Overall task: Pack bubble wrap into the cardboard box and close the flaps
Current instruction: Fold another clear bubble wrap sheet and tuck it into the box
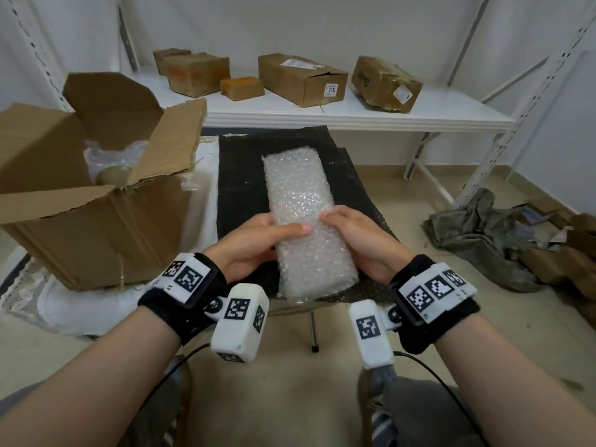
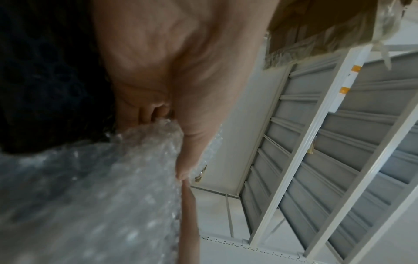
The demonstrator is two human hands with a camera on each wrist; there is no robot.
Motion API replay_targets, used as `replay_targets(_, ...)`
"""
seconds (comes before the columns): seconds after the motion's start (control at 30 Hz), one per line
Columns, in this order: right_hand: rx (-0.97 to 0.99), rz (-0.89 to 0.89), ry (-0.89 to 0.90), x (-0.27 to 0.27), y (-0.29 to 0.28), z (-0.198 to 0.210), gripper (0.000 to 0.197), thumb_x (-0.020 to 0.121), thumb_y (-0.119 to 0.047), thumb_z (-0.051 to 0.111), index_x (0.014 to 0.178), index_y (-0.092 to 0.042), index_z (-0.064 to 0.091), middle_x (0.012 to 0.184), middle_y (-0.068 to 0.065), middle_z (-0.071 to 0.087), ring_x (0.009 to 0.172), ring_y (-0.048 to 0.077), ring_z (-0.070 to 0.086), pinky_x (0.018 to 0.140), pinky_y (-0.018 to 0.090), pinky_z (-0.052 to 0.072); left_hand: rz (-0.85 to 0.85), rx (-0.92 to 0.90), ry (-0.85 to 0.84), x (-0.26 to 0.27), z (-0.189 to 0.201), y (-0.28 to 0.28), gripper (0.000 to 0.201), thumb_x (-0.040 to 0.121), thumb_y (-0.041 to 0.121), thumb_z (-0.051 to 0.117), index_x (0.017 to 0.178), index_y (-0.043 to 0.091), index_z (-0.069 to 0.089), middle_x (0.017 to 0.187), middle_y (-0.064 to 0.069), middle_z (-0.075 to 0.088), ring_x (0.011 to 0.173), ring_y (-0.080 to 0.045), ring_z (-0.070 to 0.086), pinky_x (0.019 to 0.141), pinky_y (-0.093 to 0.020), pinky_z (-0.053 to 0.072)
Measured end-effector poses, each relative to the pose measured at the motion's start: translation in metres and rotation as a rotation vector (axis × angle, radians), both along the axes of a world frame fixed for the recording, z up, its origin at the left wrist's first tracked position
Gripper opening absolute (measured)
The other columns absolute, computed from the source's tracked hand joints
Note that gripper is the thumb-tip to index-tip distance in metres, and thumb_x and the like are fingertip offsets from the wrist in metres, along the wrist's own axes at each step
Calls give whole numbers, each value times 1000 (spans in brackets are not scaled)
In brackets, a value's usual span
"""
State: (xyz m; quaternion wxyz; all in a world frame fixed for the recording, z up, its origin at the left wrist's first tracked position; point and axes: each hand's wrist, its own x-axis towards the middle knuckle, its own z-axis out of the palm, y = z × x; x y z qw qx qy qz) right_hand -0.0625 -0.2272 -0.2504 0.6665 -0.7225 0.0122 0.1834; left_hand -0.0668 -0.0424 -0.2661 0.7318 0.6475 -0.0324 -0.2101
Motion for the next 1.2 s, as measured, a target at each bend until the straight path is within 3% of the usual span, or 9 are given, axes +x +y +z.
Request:
replay_targets(0.1, -3, 51, 1, 0, -2, -1, 41, 94, -38, 61, 127, -16, 52, 118, 6, 70, 105, 22, 70, 94, 44, 55, 31, 7, -17, 0, -1, 1, 41, 87, 17, 71, 126, 12, 60, 114, -4, 73, 104, -19, 71, 80, -26, 57)
replay_targets(0.2, 6, 65, -27, -2, -3, 0, 39, 94, -28, 63, 129, -17, 51, 119, 4, 69, 104, 20, 70, 90, 40, 57, 77, 12, -33, -1, 1, -2, 37, 90, 23, 68, 125, 14, 61, 114, -4, 73, 103, -19, 71, 80, -28, 57)
replay_targets(0.37, 18, 56, -21, -3, -4, 3, 36, 97, -29, 58, 130, -17, 54, 119, 5, 70, 106, 21, 69, 92, 41, 55, 122, 56, -41, -1, 5, -2, 30, 94, 29, 60, 123, 21, 63, 115, -3, 72, 108, -20, 69, 95, -40, 53)
replay_targets(0.5, 32, 35, -12, -3, -3, 4, 35, 99, -34, 53, 127, -13, 58, 113, 4, 72, 98, 18, 71, 84, 35, 57, 152, 69, -47, 0, 5, -1, 28, 95, 28, 59, 120, 18, 64, 114, -4, 73, 108, -21, 69, 102, -45, 49)
replay_targets(0.6, 40, 11, -12, -3, -5, 4, 31, 98, -25, 55, 127, -16, 54, 121, 7, 68, 107, 23, 68, 91, 41, 56, 134, 56, -66, 0, 4, -1, 30, 94, 22, 61, 124, 19, 62, 118, -4, 71, 110, -22, 67, 99, -43, 52)
replay_targets(0.73, 132, 5, -20, -2, -7, 4, 39, 95, -10, 57, 133, -19, 50, 125, 9, 65, 112, 29, 65, 92, 44, 56, 131, -55, -67, 1, 4, 1, 41, 94, 9, 59, 133, 21, 55, 124, -5, 68, 111, -23, 67, 85, -35, 58)
replay_targets(0.87, 266, 48, -27, -1, -7, 2, 44, 95, 0, 51, 134, -22, 51, 126, 8, 67, 114, 30, 64, 95, 43, 52, 107, -142, -74, 0, 8, 1, 42, 96, 0, 49, 132, 19, 54, 126, -7, 67, 116, -24, 64, 93, -37, 56)
replay_targets(1.07, 456, 106, 25, 0, -7, 2, 53, 92, 13, 37, 136, -12, 54, 130, 15, 63, 110, 27, 65, 77, 33, 58, 93, -257, -62, 1, 6, 3, 45, 92, -9, 43, 133, 5, 55, 128, -17, 64, 120, -32, 61, 102, -43, 49)
replay_targets(1.2, 506, 80, 58, 0, -7, 2, 47, 92, 11, 32, 127, -7, 60, 121, 15, 67, 99, 25, 69, 71, 33, 58, 112, -345, -7, 0, 7, 0, 37, 99, 10, 41, 131, -1, 54, 130, -17, 62, 119, -31, 61, 96, -39, 53)
